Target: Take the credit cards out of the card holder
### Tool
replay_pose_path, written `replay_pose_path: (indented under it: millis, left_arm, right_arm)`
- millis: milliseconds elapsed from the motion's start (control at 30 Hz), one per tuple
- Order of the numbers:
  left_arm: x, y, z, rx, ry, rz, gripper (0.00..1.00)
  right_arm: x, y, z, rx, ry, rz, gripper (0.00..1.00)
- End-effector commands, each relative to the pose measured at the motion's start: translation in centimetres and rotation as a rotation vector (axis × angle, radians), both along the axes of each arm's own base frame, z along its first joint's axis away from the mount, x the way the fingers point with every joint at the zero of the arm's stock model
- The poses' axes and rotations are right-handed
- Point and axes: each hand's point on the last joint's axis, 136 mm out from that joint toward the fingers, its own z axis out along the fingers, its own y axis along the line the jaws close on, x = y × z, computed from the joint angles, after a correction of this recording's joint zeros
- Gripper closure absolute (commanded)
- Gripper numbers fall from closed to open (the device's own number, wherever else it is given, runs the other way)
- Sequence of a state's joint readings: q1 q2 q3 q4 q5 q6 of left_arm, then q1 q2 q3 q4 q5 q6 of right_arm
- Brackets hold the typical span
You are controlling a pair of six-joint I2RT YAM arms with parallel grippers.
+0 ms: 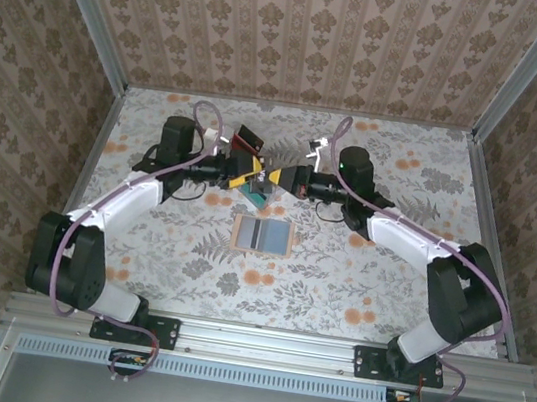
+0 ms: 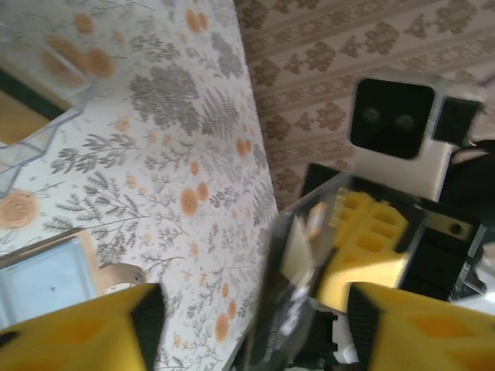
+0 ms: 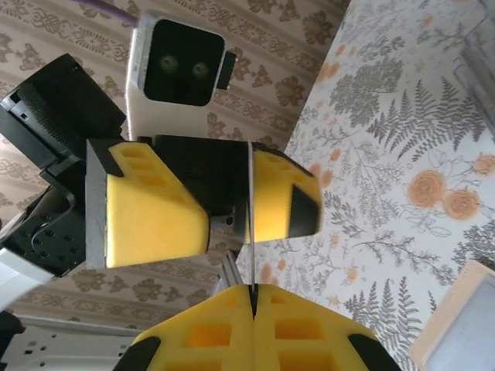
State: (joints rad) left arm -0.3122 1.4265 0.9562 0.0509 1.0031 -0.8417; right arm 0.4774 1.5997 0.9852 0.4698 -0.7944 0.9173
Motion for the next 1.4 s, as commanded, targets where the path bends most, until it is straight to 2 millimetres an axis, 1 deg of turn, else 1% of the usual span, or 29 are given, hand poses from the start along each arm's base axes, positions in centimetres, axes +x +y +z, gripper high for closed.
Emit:
replay_pose_path:
  millis: [0, 133, 167, 233, 267, 433, 500, 567, 700, 900, 1167, 1233, 1300, 1333, 1367]
  left_arm:
    - [0.2, -0.4, 2.5, -0.065, -0.066, -0.058, 0.49]
    - [1.0, -0.1, 2.7, -0.084, -0.066, -0.046, 0.69]
    - [1.1, -0.2, 2.8, -0.093, -0.068, -0.047, 0.75]
    - [1.3, -0.2, 3.0, -0.105, -0.069, -0.042, 0.93]
    - [1.5, -0.2, 3.0, -0.108, -0.065, -0.027, 1.00]
    - [2.4, 0.1, 3.4, -0.123, -0.064, 0.045, 1.00]
    - [2.8, 0.2, 3.7, -0.133, -0.059, 0.092, 1.00]
    - [3.1, 0.2, 4.0, -0.143, -0.055, 0.127, 1.00]
    - [3.6, 0.1, 4.6, -0.165, -0.037, 0.179, 1.00]
    - [3.8, 0.2, 4.5, -0.180, 0.011, 0.200, 1.00]
    - [3.6, 0.4, 3.9, -0.177, 0.056, 0.203, 1.00]
    - [3.6, 0.5, 3.6, -0.173, 0.065, 0.207, 1.00]
    - [3.6, 0.6, 3.4, -0.167, 0.062, 0.206, 1.00]
    - [3.5, 0.8, 2.8, -0.146, 0.080, 0.218, 0.94]
    - [3.6, 1.2, 2.3, -0.116, 0.086, 0.235, 0.83]
  right_arm:
    - [0.2, 0.5, 1.7, 0.060, -0.013, 0.057, 1.00]
    - [0.5, 0.2, 1.3, 0.058, -0.003, 0.043, 1.00]
    - [0.6, 0.1, 1.2, 0.057, -0.001, 0.039, 1.00]
    - [0.7, 0.0, 0.8, 0.057, 0.007, 0.031, 1.00]
    - [0.8, -0.1, 0.8, 0.060, 0.009, 0.023, 0.98]
    - [1.6, -0.6, 0.6, 0.097, 0.070, -0.067, 0.71]
    - [1.5, -0.4, 0.7, 0.122, 0.091, -0.091, 0.65]
    - [1.4, 0.1, 0.8, 0.143, 0.102, -0.106, 0.64]
    - [1.3, 0.7, 2.0, 0.191, 0.094, -0.125, 0.65]
    - [2.0, 0.0, 3.4, 0.209, 0.057, -0.188, 0.74]
    - [2.8, -0.2, 3.2, 0.214, 0.052, -0.228, 0.79]
    - [3.0, 0.0, 3.3, 0.216, 0.052, -0.224, 0.84]
    - [3.2, 0.2, 3.1, 0.204, 0.049, -0.220, 0.93]
    - [3.4, 0.2, 2.8, 0.184, 0.045, -0.223, 0.97]
    - [3.5, 0.3, 2.5, 0.163, 0.032, -0.223, 1.00]
